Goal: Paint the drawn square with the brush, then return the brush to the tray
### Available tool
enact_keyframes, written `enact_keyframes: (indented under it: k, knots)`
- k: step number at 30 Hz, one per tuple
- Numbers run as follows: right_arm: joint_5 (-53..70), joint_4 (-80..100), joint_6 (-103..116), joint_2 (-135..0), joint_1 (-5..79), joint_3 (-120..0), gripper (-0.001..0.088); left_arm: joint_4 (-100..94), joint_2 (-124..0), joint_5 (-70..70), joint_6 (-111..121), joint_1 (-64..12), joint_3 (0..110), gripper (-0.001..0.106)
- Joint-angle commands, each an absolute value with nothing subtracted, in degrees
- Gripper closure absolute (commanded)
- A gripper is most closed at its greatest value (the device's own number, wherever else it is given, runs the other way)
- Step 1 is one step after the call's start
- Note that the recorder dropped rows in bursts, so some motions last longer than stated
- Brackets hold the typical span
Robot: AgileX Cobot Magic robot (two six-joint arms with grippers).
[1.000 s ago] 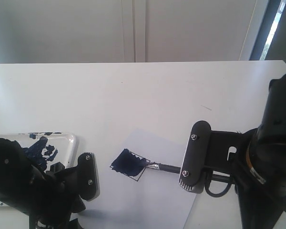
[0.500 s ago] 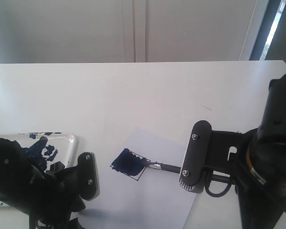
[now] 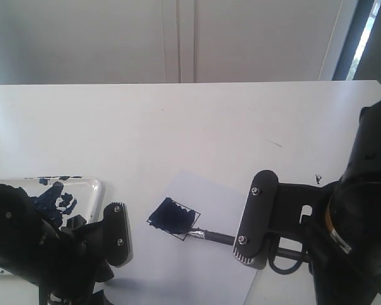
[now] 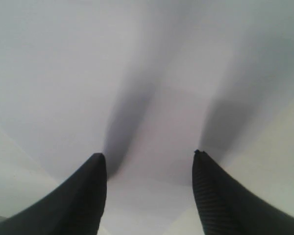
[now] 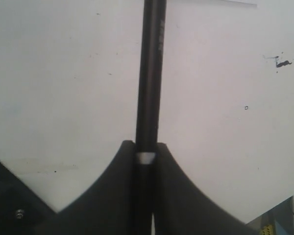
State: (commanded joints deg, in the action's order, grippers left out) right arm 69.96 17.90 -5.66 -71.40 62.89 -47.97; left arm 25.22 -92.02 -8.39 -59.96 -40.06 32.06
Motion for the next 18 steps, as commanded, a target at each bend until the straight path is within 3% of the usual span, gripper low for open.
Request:
enact_keyframes:
  k: [18]
  knots:
    - [70.0, 18.0, -4.5, -68.6, 62.9, -48.0, 0.0868, 25.2, -92.0, -8.1, -60.0, -40.1, 32.1, 0.049]
